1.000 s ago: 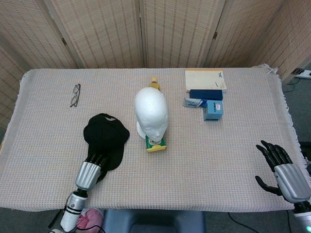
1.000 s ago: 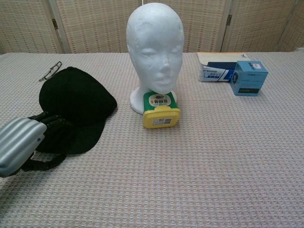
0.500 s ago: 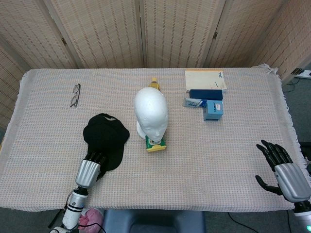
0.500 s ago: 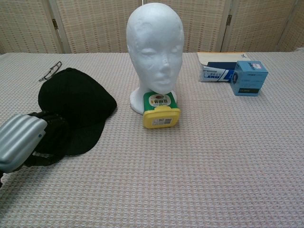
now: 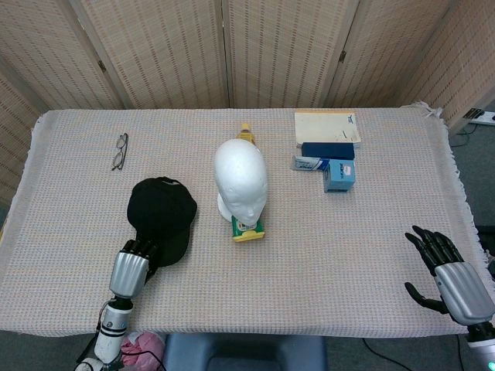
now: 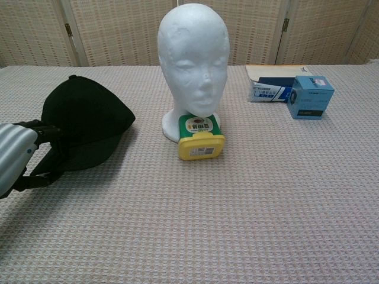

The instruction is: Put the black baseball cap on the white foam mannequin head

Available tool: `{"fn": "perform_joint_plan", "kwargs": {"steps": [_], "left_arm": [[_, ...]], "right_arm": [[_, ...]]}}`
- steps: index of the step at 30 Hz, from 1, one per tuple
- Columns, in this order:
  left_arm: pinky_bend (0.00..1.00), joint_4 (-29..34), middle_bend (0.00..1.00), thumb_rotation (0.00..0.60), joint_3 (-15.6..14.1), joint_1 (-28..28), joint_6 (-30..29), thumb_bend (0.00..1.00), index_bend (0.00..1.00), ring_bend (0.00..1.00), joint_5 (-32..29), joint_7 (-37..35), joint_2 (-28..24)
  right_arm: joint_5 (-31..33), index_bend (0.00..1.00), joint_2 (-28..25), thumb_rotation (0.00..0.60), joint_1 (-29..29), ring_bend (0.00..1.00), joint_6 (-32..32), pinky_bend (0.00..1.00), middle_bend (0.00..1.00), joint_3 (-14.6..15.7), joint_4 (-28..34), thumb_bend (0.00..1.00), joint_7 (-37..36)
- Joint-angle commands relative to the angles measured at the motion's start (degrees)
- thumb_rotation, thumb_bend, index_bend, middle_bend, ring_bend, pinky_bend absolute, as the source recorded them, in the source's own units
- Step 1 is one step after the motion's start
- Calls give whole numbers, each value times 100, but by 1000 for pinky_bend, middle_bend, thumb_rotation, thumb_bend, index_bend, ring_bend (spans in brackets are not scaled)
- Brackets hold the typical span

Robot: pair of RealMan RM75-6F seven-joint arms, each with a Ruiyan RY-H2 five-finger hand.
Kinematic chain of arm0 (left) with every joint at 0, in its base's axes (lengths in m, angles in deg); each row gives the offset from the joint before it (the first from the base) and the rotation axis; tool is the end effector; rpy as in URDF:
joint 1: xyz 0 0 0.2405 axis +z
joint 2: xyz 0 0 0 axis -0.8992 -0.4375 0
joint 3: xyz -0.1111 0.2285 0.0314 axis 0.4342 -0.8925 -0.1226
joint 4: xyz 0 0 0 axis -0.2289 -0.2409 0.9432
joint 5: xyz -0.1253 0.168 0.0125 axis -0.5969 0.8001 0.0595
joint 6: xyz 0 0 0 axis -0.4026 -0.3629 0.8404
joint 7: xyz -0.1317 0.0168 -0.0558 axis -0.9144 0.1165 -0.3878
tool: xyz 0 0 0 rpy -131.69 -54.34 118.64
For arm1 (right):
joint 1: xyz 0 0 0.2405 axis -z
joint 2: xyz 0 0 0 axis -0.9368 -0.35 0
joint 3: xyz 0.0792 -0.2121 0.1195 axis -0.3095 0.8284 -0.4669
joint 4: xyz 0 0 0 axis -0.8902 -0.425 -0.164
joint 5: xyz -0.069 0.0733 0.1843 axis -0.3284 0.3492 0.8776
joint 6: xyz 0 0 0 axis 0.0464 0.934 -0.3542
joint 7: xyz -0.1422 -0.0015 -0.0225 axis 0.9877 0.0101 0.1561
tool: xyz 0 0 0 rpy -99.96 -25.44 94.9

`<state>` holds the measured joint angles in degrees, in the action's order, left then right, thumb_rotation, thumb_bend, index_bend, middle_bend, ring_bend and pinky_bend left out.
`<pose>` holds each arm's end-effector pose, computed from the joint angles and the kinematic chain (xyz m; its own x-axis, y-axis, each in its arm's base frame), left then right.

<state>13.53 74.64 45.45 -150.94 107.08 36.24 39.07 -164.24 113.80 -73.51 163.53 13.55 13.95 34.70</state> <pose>-0.2527 0.2392 -0.0512 0.4334 -0.3309 0.8382 0.7979 -0.2915 -0.5277 -0.2770 -0.1511 0.1841 0.3076 -0.1428 0.9407 -0.9466 -0.1464 0.2873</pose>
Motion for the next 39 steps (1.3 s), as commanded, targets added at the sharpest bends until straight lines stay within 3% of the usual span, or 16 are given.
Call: {"fn": "perform_joint_plan", "kwargs": {"steps": [1, 16, 39], "left_arm": [[543, 63, 598, 600, 18, -29, -68, 404, 580, 451, -7, 53, -74], [575, 426, 650, 600, -41, -304, -721, 421, 635, 490, 281, 863, -995], [575, 3188, 651, 600, 486, -475, -1146, 422, 632, 490, 409, 2219, -2991]], "right_arm": [[-18, 0, 0, 600, 11, 0, 20, 0, 0, 8, 3, 254, 3], [-109, 0, -20, 600, 60, 0, 145, 0, 0, 30, -14, 255, -75], [-155, 0, 7, 600, 64, 0, 134, 0, 0, 52, 20, 255, 4]]}}
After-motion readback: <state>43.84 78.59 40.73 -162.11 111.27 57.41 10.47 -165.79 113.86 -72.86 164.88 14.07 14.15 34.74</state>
